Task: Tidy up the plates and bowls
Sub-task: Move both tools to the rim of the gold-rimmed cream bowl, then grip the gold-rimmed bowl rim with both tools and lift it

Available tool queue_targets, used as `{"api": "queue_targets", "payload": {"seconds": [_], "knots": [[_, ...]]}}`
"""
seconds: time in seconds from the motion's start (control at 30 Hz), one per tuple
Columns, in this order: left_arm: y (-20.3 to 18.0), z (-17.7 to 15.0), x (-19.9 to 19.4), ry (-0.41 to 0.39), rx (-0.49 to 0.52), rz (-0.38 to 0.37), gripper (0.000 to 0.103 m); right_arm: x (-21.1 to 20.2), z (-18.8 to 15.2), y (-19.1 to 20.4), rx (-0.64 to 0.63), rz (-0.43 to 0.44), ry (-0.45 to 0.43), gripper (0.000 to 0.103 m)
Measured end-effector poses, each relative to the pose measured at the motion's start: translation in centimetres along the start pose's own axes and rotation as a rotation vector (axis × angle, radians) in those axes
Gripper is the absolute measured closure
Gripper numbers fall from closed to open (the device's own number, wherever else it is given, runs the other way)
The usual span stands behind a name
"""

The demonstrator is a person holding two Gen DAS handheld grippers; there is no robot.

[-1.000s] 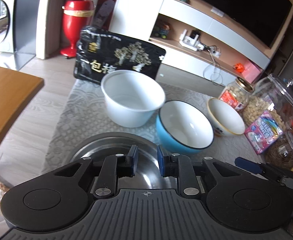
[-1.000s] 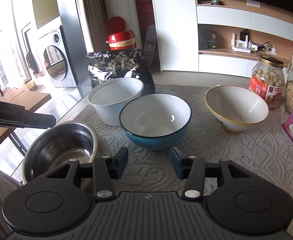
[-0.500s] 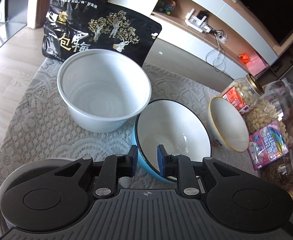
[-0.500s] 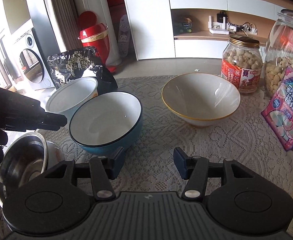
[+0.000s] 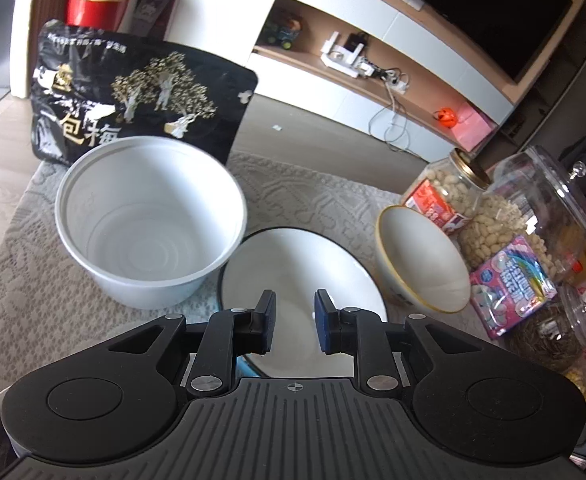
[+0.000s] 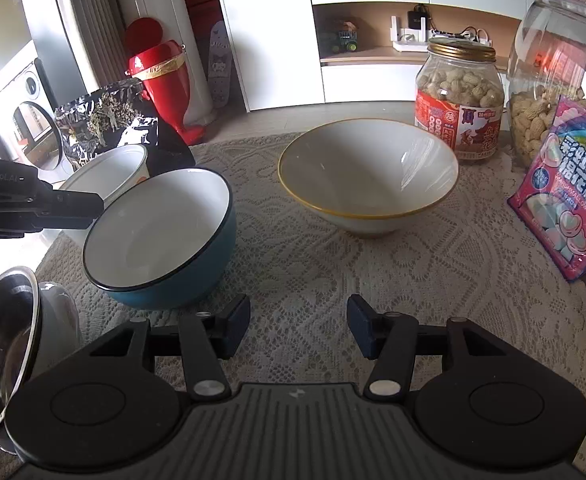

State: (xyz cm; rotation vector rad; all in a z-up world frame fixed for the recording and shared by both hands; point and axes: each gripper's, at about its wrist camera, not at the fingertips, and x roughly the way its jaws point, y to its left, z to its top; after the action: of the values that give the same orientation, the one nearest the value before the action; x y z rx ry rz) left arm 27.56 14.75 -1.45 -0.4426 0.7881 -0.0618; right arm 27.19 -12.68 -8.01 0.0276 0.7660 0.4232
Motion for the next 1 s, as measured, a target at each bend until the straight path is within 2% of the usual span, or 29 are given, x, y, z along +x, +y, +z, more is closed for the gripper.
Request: {"api": "queue_targets", "payload": {"seconds": [0.1,0.17,0.27,0.37,0.5,0.53,0.6,0.67,0.73,0.87,0.97,1.0], "knots": [[-2.0,1.0,0.4,0.02,0.043,-0.095,0.08,-1.0,1.9,-1.3,0.039,-0.013,-0.022,0.049],[-3.8,2.4,1.6,0.042,0.071,-0.121,0.08,-1.3,3.5,-2.6,0.074,-0.053,-0.032,0.049],[-6.4,5.2,5.2,0.098,0.106,-0.121,0.08,-0.6,5.9,-4.9,0.134,-0.108,-0.046,0.049],[-7.7,8.2,9.9,0.171,0.082,-0.119,0.08,1.4,7.6,-7.7,0.233,-0.119,-0.033,0.049],[-8.5,10.6,15.2,0.236,0.109,-0.066,0.08,3.3,7.3,-10.2,0.295,-0.127,-0.027,0.053],[-8.6,10.9,16.1,0.252,0.107,-0.058,0.08,3.8,7.1,-10.6,0.292,-0.13,-0.009,0.059],[-8.7,11.4,18.2,0.281,0.115,-0.07,0.08,4.8,6.9,-11.3,0.307,-0.12,0.018,0.063],[-8.9,11.5,19.6,0.287,0.137,-0.083,0.078,5.4,6.7,-12.1,0.335,-0.093,0.029,0.063],[-9.0,11.3,20.4,0.278,0.168,-0.059,0.078,5.9,6.8,-12.7,0.363,-0.063,0.039,0.063],[-8.7,10.7,22.8,0.347,0.177,-0.055,0.071,7.0,6.7,-12.7,0.377,-0.016,0.062,0.063],[-8.5,10.0,23.5,0.381,0.197,-0.073,0.071,7.9,6.5,-12.2,0.367,-0.003,0.082,0.063],[-8.4,9.7,23.8,0.391,0.202,-0.077,0.071,8.4,6.5,-12.1,0.367,0.003,0.092,0.066]]}}
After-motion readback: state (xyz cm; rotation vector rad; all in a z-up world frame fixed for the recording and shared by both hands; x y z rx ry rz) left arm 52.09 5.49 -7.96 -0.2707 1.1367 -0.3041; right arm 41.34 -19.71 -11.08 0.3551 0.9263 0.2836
